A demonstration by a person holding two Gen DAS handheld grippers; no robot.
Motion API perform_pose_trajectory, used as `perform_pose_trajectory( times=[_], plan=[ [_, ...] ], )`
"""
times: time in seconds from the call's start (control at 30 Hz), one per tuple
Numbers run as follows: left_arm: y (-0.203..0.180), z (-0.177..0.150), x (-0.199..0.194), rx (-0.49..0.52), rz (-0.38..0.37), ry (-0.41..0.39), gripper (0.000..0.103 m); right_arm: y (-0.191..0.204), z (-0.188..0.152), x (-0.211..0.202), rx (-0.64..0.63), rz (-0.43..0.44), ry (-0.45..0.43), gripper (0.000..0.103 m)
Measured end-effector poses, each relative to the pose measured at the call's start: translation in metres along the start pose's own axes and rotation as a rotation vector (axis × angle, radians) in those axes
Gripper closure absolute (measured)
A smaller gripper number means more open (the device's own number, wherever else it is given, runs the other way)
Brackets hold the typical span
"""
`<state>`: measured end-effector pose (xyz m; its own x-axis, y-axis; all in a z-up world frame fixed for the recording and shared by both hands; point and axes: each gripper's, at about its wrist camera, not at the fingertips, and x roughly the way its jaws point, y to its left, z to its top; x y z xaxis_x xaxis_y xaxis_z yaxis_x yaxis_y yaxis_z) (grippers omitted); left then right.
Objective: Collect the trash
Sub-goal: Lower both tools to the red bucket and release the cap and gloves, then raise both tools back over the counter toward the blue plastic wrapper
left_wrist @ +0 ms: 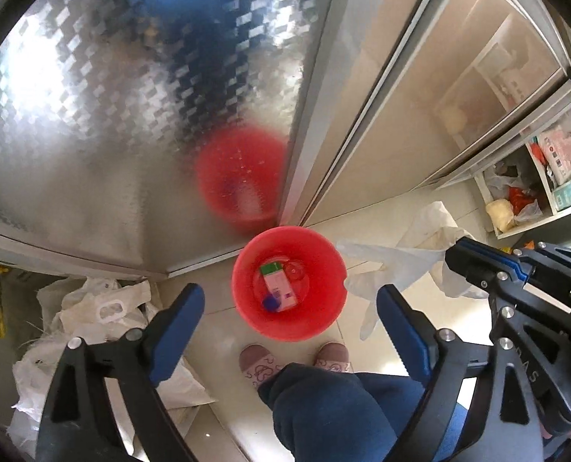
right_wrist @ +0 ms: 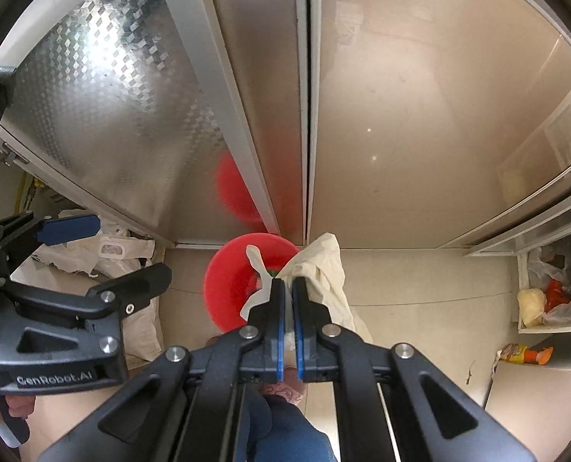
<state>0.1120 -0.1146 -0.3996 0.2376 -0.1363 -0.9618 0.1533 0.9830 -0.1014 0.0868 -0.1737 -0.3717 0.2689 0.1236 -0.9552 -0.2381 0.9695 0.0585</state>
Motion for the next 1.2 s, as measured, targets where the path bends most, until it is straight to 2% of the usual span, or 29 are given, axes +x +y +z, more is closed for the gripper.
perform_pose_trajectory(
  times=[0.1,0.27,0.4,0.57,0.6,0.67,0.73,0.83,0.93,1.03,1.2],
  plan=[
    [0.011,-0.002,-0.003,-0.021,-0.010,-0.005,0.011,-0.003,0.001,-0.007,-0.018,0.008,0.008,0.099],
    [0.026,-0.007,-0.008,-0.046,0.029,-0.015,0.000,0.007,0.002,-0.001,-0.026,0.007,0.015,0.099],
    [0.034,-0.013,-0.014,-0.040,0.088,-0.037,0.000,0.018,0.001,0.008,-0.043,0.015,0.028,0.099],
    [0.053,-0.021,-0.015,-0.089,0.091,-0.033,0.000,0.027,0.002,0.013,-0.070,0.004,0.026,0.097],
    [0.056,-0.022,-0.015,-0.097,0.093,-0.031,0.000,0.030,0.002,0.013,-0.079,-0.001,0.027,0.088],
    [0.061,-0.025,-0.019,-0.114,0.094,-0.029,0.000,0.032,0.002,0.011,-0.086,0.000,0.030,0.057],
    [0.064,-0.027,-0.024,-0.127,0.093,-0.027,0.000,0.036,0.002,0.005,-0.094,-0.004,0.031,0.055],
    [0.068,-0.028,-0.037,-0.143,0.085,-0.021,0.000,0.040,0.005,-0.009,-0.100,-0.007,0.028,0.038],
    [0.068,-0.029,-0.064,-0.148,0.083,-0.035,0.000,0.044,0.009,-0.031,-0.118,-0.008,0.015,0.036],
    [0.064,-0.026,-0.098,-0.149,0.105,-0.050,0.000,0.046,0.017,-0.066,-0.132,0.001,-0.009,0.030],
    [0.058,-0.015,-0.169,-0.165,0.131,-0.095,0.000,0.054,0.037,-0.129,-0.176,0.021,-0.054,0.027]
  ],
)
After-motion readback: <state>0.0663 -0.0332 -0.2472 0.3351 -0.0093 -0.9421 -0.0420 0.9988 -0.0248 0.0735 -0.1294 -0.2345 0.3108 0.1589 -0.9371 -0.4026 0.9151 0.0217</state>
